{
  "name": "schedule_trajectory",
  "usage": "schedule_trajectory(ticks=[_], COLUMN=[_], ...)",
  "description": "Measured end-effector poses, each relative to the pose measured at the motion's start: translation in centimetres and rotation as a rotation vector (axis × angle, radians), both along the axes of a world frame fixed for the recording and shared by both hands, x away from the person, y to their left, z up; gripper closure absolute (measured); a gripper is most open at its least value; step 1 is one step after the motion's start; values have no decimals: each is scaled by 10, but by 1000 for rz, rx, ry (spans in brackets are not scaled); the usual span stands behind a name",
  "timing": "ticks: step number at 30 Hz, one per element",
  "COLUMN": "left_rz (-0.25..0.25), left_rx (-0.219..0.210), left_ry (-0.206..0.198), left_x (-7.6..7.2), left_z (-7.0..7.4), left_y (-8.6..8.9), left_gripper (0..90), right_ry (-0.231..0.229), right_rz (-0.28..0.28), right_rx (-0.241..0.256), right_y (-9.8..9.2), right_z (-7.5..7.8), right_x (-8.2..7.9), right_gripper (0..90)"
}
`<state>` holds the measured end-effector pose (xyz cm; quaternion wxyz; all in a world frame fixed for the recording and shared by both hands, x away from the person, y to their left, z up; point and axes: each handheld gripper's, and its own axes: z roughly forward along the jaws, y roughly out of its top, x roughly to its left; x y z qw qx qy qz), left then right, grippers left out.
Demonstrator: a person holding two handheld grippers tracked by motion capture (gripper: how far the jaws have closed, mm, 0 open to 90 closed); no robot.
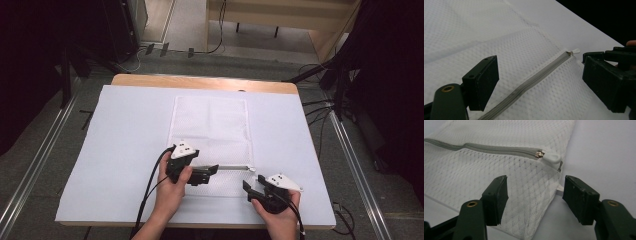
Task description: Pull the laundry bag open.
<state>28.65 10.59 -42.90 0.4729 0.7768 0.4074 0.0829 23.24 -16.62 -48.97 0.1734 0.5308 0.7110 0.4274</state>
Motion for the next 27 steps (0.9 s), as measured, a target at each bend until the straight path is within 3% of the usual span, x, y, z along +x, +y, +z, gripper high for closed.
schedule_trajectory(ticks=[4,6,8,12,15,18,23,27], left_rz=[-21,-26,-28,-28,-27,-27,-26,-34], left_rx=[-1,-6,-4,-1,-3,-7,-5,-3], left_ry=[7,9,11,18,17,19,20,19], left_x=[2,3,3,4,4,5,6,5], left_z=[0,0,-1,-3,-3,-3,-4,-4], left_y=[-13,-16,-18,-19,-19,-17,-16,-19], left_gripper=[145,145,145,145,145,145,146,146], right_ry=[-13,-14,14,38,-11,45,54,66], right_rz=[-31,-52,-36,-8,-33,-3,23,7], right_rx=[-21,-8,24,18,17,45,28,54], right_y=[1,-2,-6,-6,-8,-10,-3,0], right_z=[0,0,-1,1,3,1,1,1], right_x=[0,1,4,11,17,23,18,11], right_gripper=[329,324,320,326,338,344,385,384])
